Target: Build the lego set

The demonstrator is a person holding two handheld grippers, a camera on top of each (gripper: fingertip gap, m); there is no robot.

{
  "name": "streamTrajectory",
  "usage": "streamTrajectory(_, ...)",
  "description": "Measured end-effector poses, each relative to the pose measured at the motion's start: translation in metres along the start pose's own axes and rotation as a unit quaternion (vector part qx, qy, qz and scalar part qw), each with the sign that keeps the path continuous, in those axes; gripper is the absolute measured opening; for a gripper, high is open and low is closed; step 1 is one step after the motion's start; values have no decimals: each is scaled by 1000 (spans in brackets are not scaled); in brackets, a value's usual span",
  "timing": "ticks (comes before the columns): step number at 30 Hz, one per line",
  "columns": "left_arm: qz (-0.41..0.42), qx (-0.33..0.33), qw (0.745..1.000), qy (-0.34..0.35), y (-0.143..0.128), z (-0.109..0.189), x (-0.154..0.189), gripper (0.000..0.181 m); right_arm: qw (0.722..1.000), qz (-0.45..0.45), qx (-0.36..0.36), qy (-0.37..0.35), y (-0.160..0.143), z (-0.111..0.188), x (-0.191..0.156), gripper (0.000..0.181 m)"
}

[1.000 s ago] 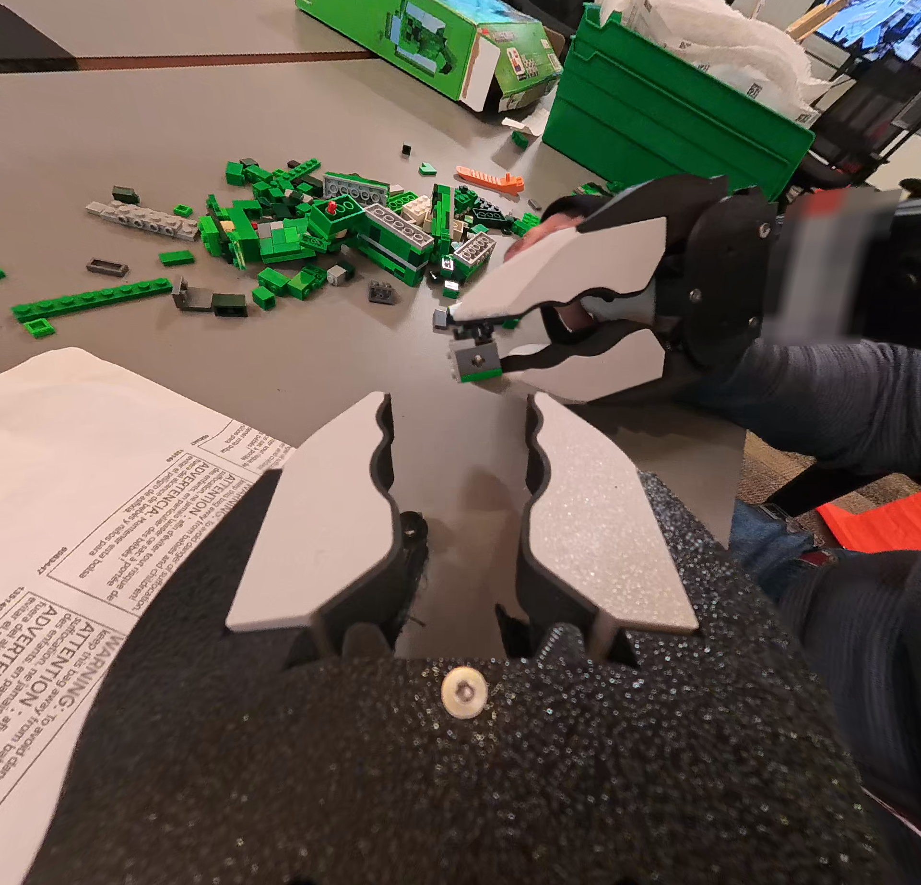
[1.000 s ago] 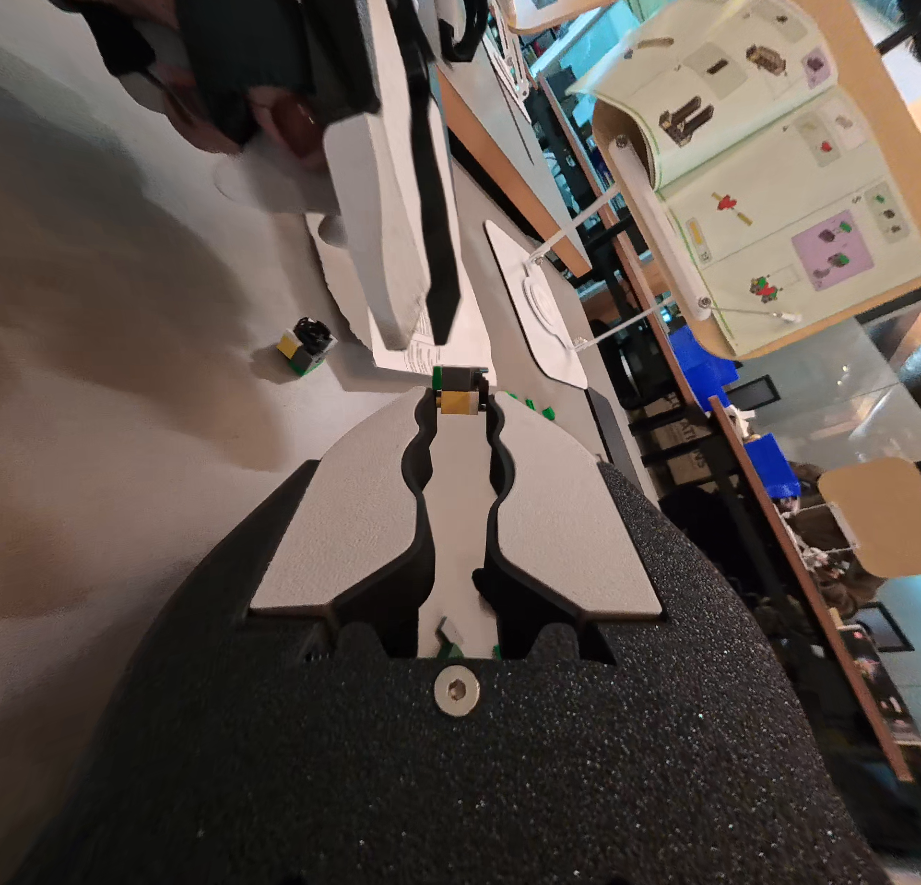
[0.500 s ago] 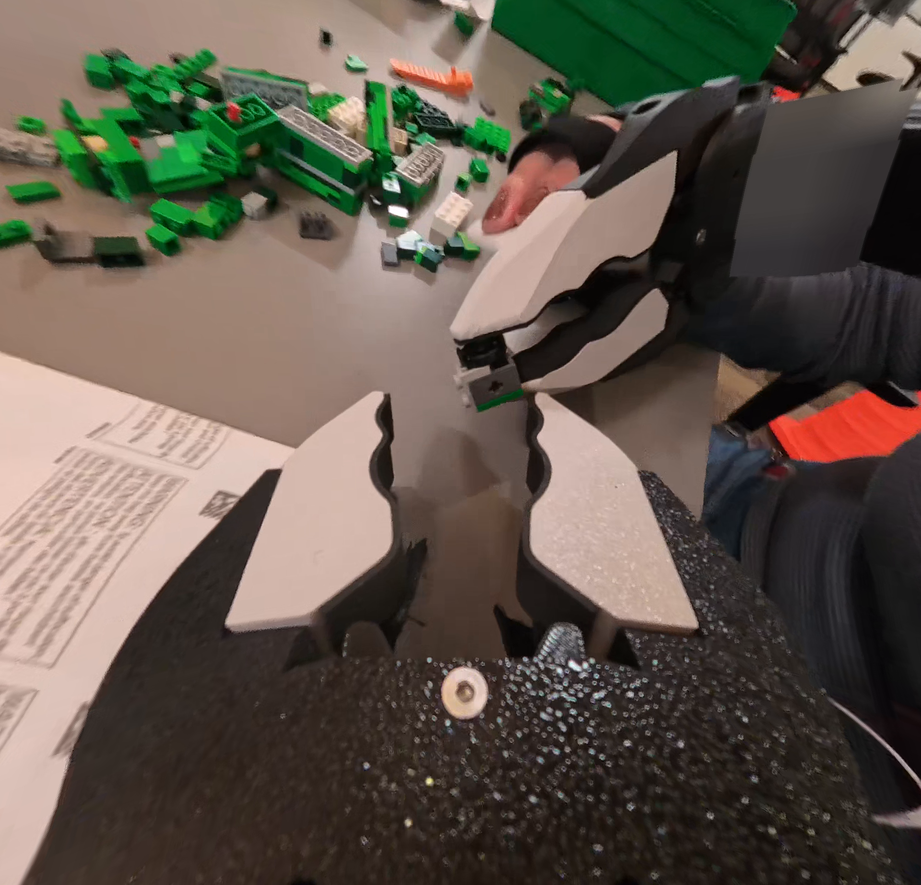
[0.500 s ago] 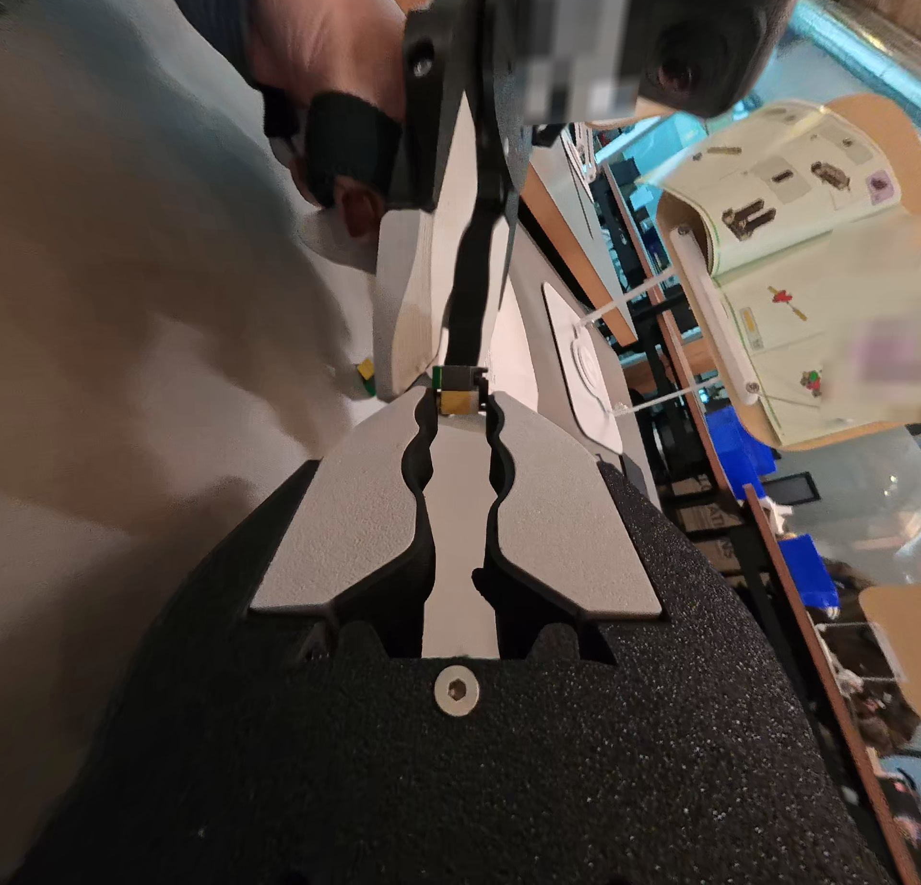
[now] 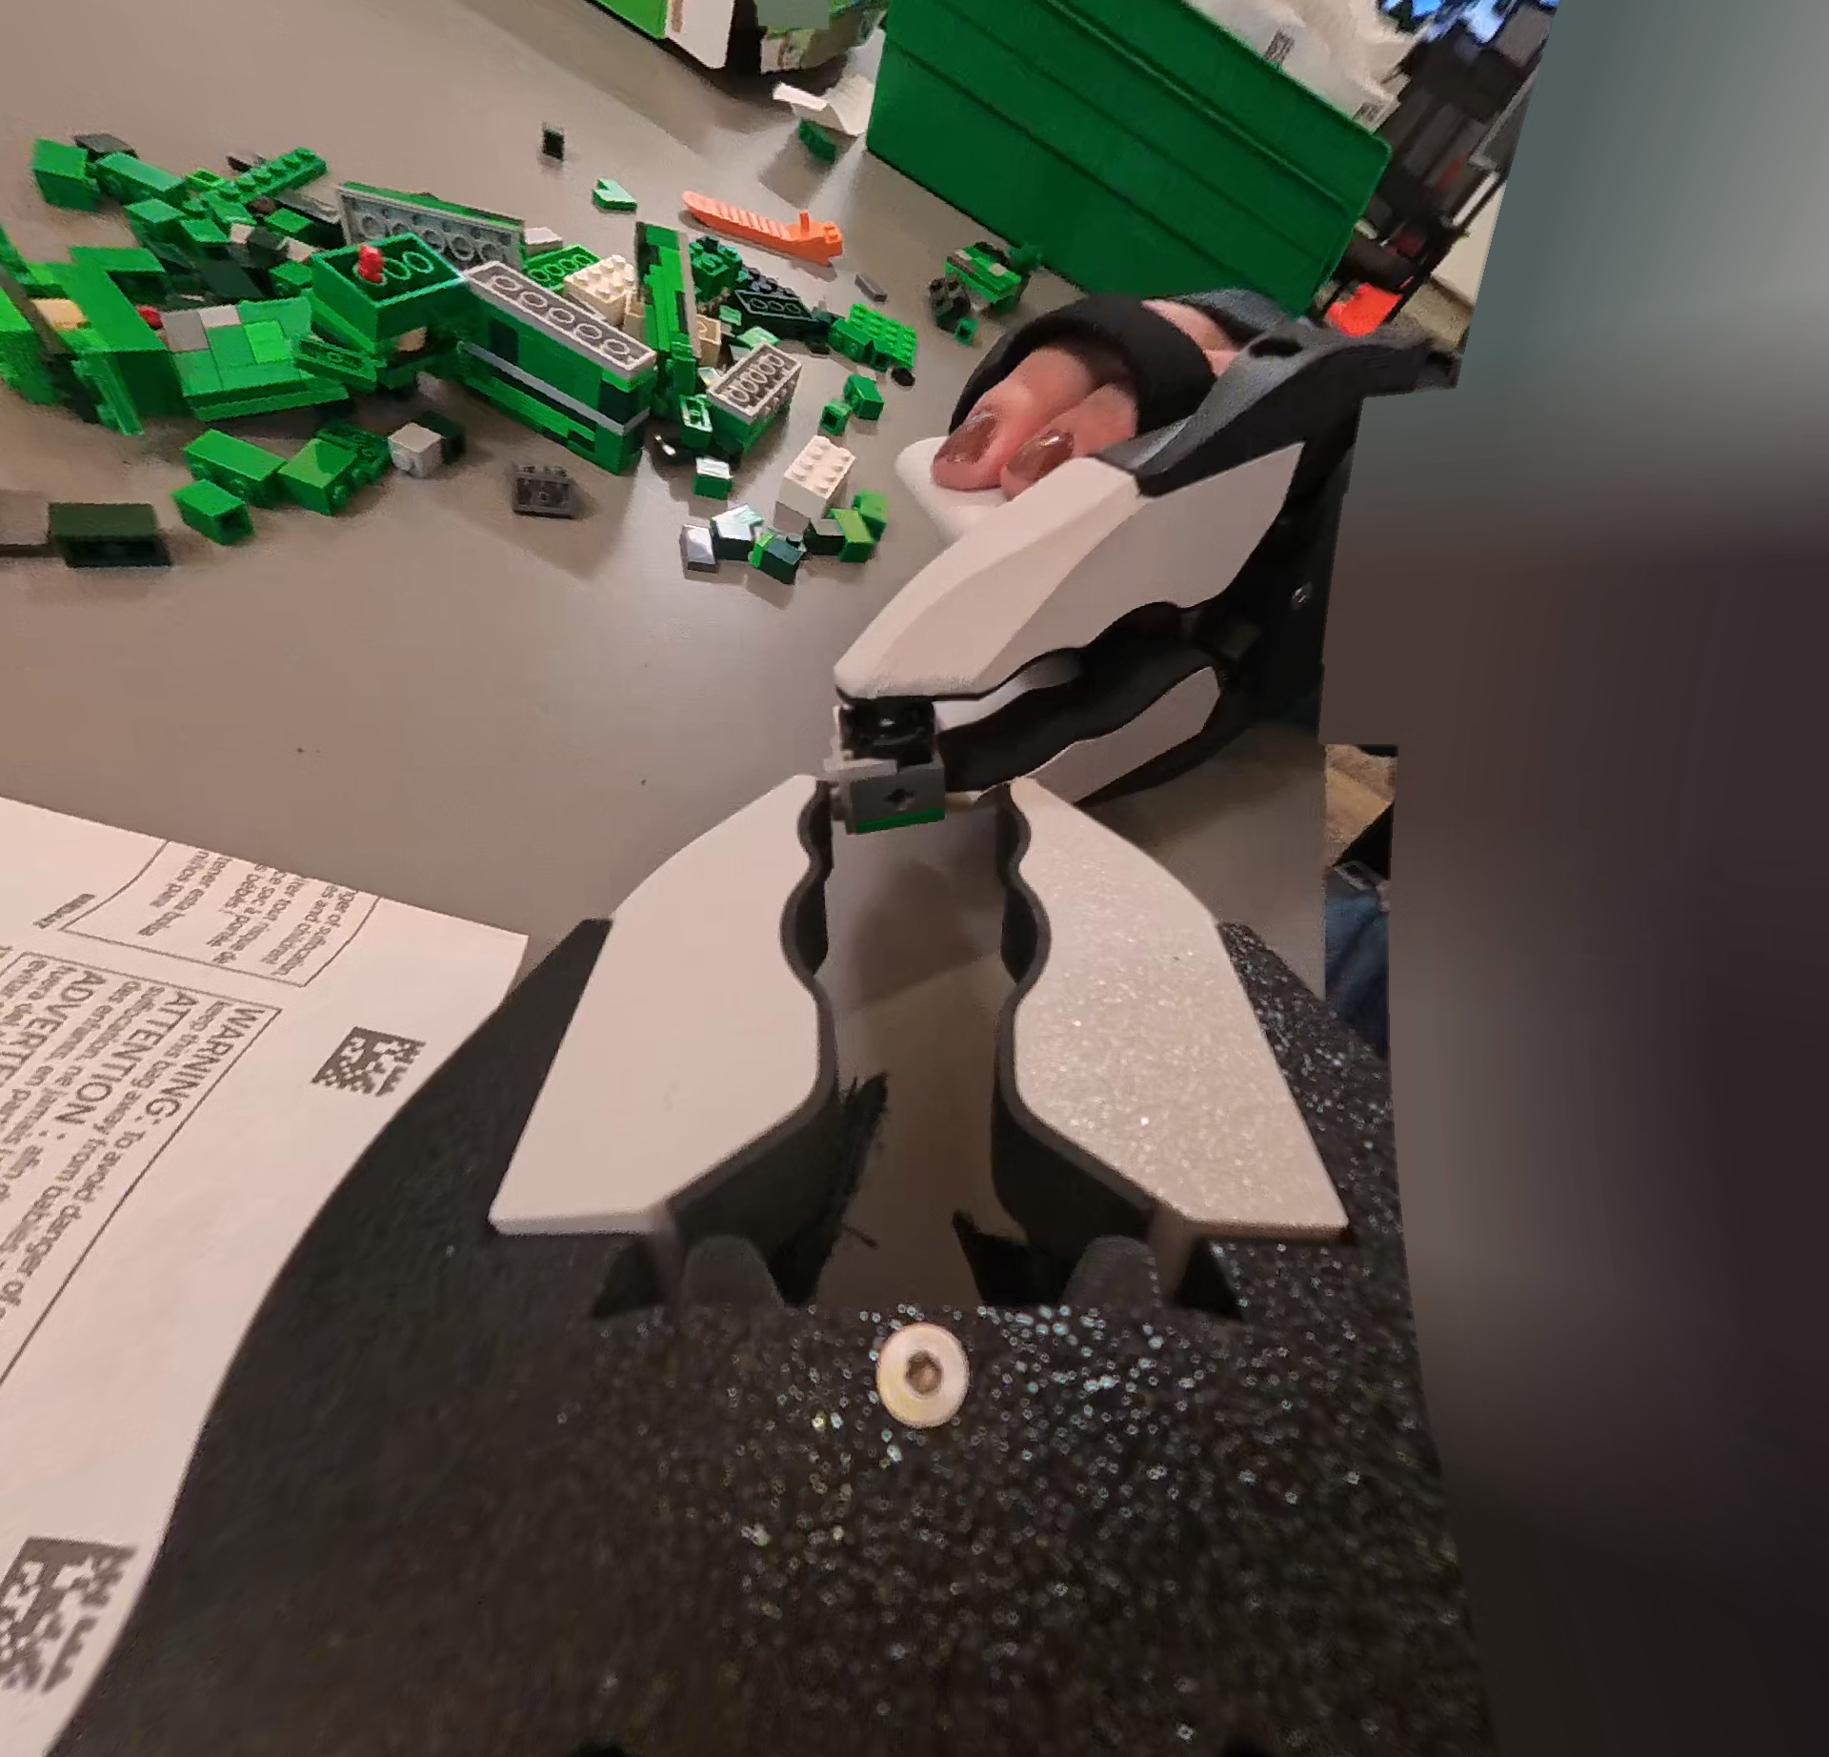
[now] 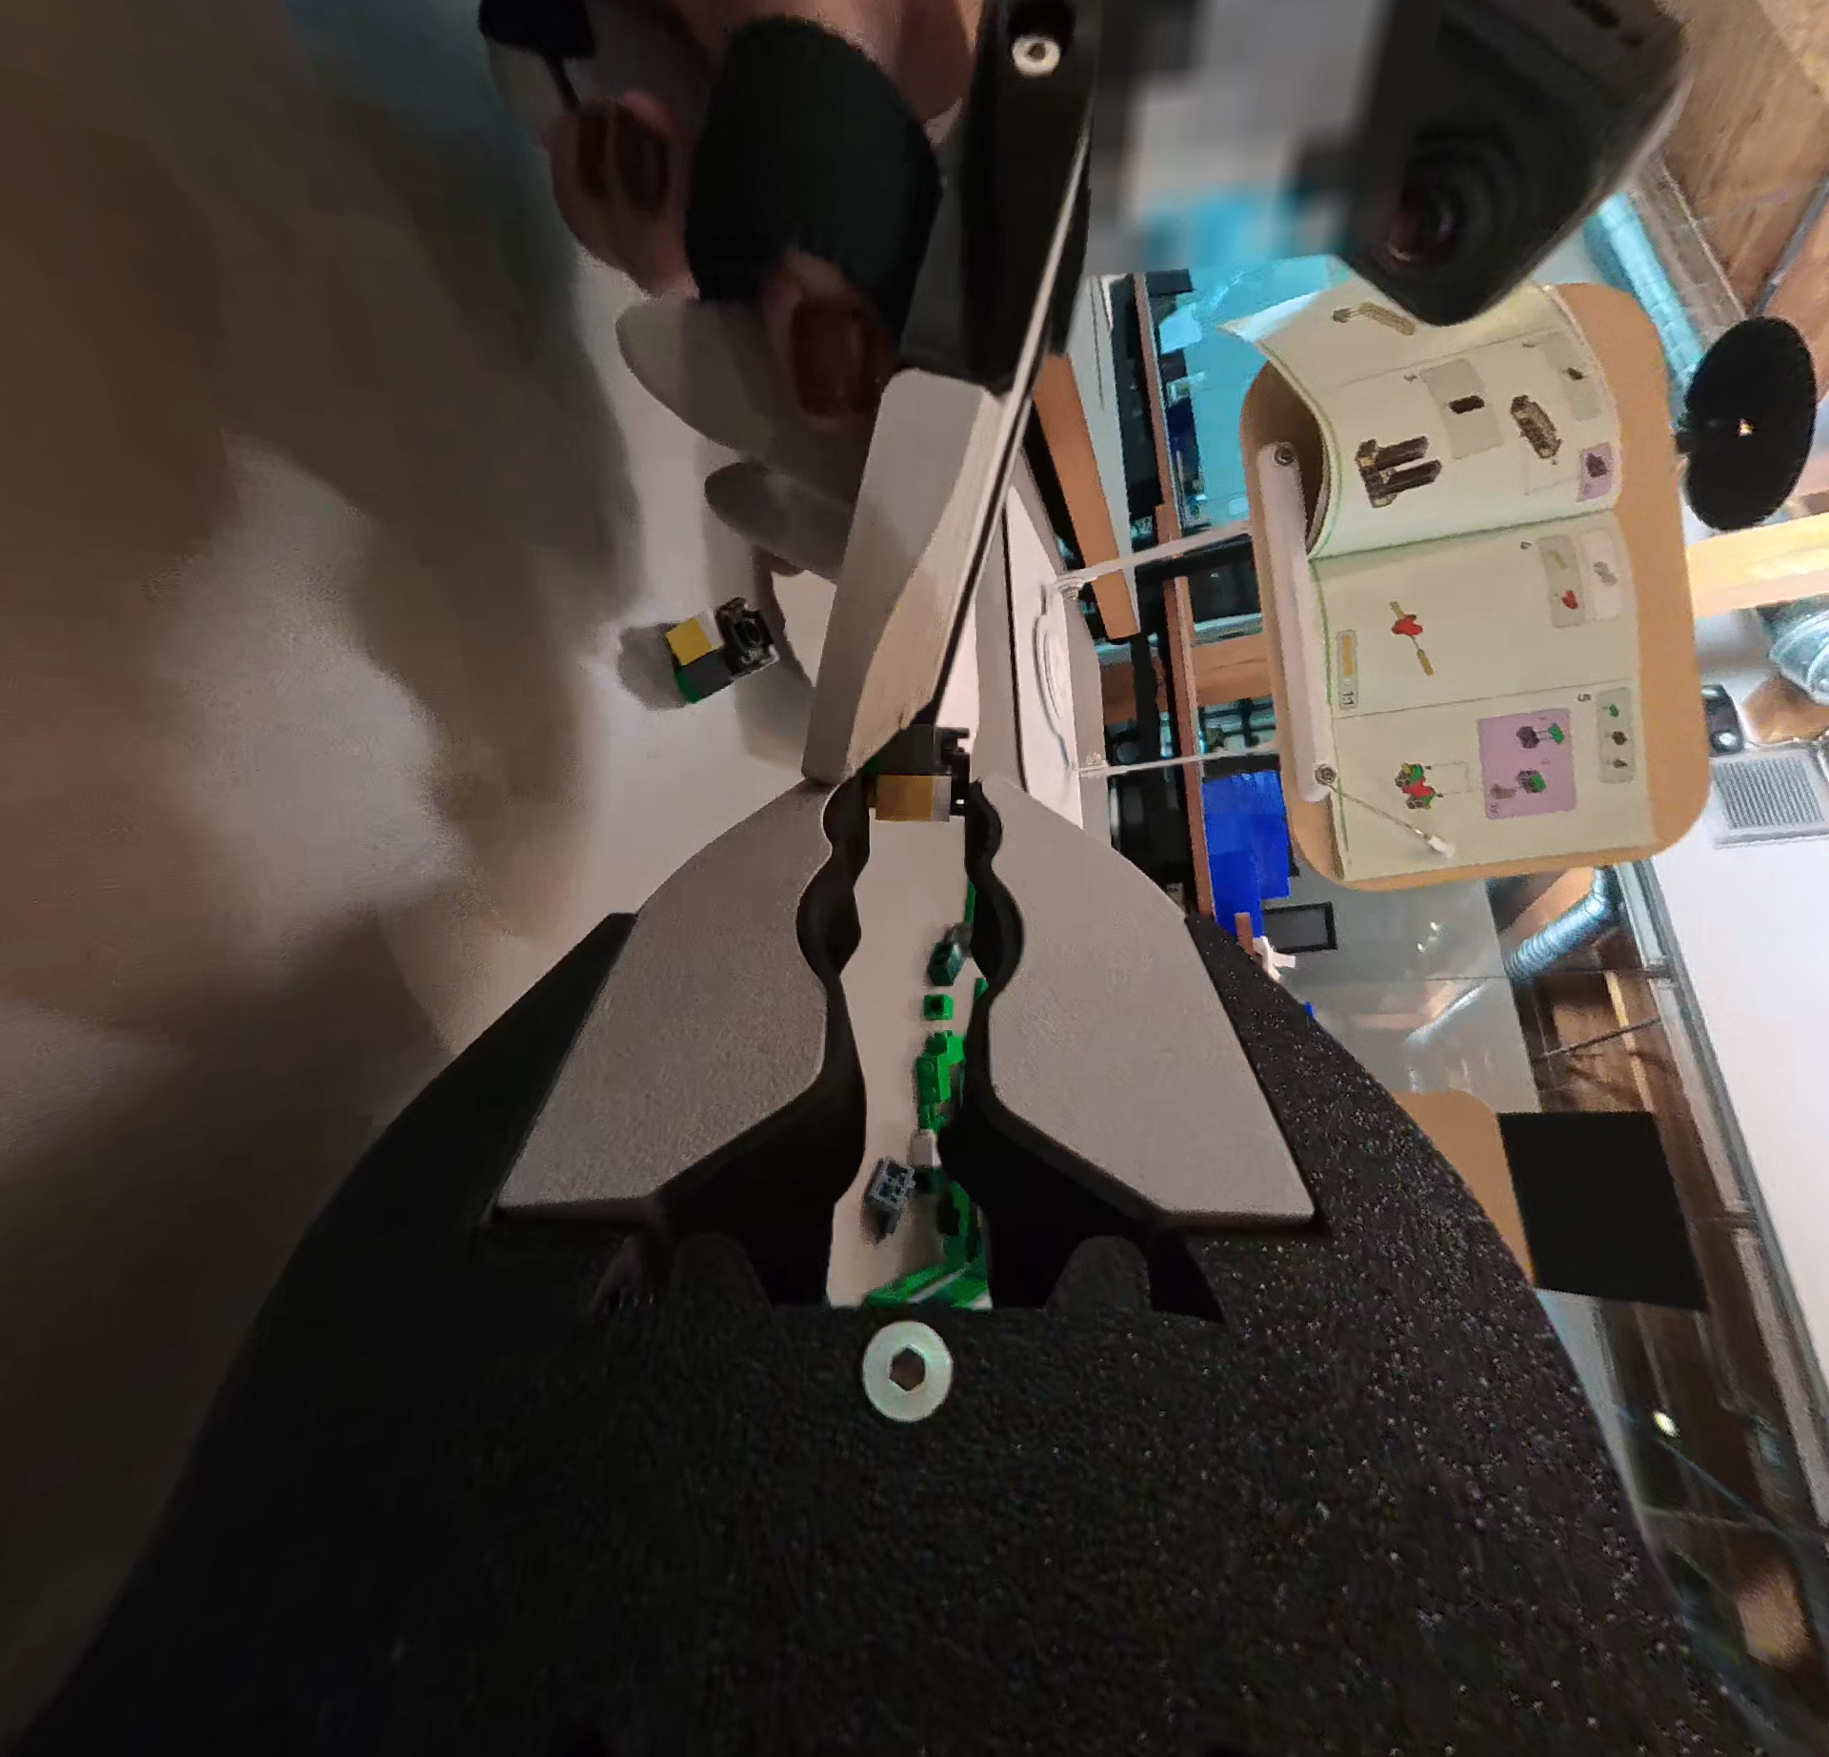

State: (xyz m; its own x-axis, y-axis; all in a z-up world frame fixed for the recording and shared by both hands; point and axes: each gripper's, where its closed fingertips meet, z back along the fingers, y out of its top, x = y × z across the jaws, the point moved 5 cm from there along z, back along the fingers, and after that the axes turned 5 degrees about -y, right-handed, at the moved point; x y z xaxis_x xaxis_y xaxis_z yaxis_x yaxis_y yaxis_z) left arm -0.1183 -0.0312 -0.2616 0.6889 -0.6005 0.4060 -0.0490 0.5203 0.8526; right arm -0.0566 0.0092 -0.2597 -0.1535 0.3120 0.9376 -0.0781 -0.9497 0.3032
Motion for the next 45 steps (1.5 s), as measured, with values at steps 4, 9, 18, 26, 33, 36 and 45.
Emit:
streamTrajectory(4, -20, -15, 1000, 6, -4, 1, -1, 19, 1000, -1, 14, 25, 0, 3, -2, 19)
streamTrajectory(9, -62, -78, 995, -20, -15, 0, 7, 10, 994, -24, 55, 93, 3, 11, -10, 19)
streamTrajectory(18, -74, -84, 993, 29, -12, -5, 1, 29, 991, -64, -5, 115, -5, 7, -15, 19)
streamTrajectory(26, -336, -137, 919, 155, -9, -2, 11, 32, 949, -222, -29, 223, -9, 3, -27, 19)
streamTrajectory(33, -432, -171, 871, 158, -21, -11, 13, 35, 870, -390, -5, 302, -10, 8, -20, 19)
streamTrajectory(36, -463, -169, 856, 154, -22, -16, 18, 24, 833, -437, 6, 340, -9, 10, -20, 19)
streamTrajectory(45, -252, -107, 953, 131, -11, -10, 4, 21, 914, -327, -19, 240, -20, 6, -14, 38)
